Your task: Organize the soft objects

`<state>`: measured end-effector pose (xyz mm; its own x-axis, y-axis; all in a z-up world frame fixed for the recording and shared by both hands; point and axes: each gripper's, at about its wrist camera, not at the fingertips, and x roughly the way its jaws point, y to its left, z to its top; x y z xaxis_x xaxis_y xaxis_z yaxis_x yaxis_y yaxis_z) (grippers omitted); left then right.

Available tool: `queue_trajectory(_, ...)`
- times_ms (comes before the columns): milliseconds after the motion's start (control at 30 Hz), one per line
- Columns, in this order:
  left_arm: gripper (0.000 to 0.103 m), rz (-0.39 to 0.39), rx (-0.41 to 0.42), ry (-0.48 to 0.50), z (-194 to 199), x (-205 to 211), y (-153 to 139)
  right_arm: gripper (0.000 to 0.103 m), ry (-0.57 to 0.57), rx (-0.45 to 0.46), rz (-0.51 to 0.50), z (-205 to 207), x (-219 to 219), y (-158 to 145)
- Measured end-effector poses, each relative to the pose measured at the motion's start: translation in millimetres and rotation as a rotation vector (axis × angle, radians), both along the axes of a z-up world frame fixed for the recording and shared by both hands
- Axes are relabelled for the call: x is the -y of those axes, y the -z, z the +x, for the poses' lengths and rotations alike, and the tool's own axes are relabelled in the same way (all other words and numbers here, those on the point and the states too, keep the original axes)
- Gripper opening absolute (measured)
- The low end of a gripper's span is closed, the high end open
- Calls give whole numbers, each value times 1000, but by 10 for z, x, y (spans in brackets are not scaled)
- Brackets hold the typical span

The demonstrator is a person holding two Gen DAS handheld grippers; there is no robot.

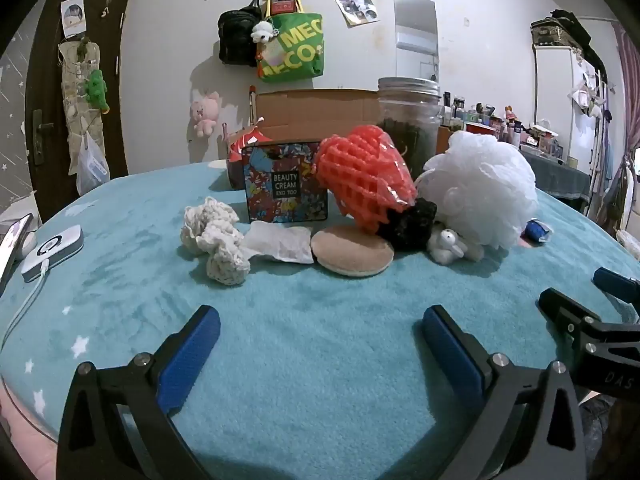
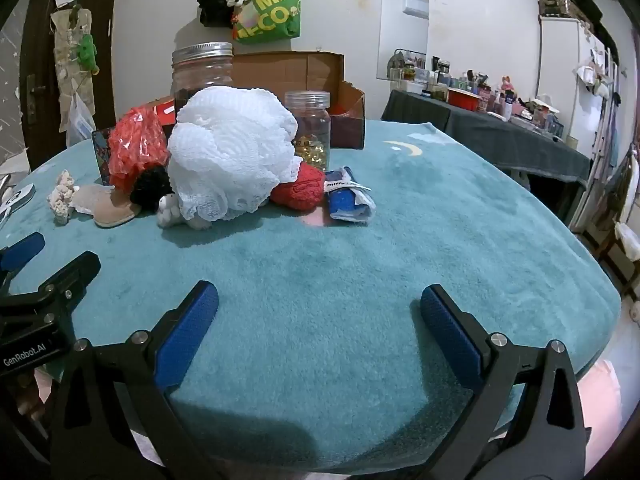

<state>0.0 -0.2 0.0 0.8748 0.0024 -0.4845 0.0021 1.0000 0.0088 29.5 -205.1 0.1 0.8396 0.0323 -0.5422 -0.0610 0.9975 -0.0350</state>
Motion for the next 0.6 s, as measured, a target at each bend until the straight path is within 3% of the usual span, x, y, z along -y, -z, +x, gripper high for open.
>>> queue_trajectory(600, 103, -8, -1, 1, 0, -3, 1, 103, 0, 0, 3, -7, -2, 0)
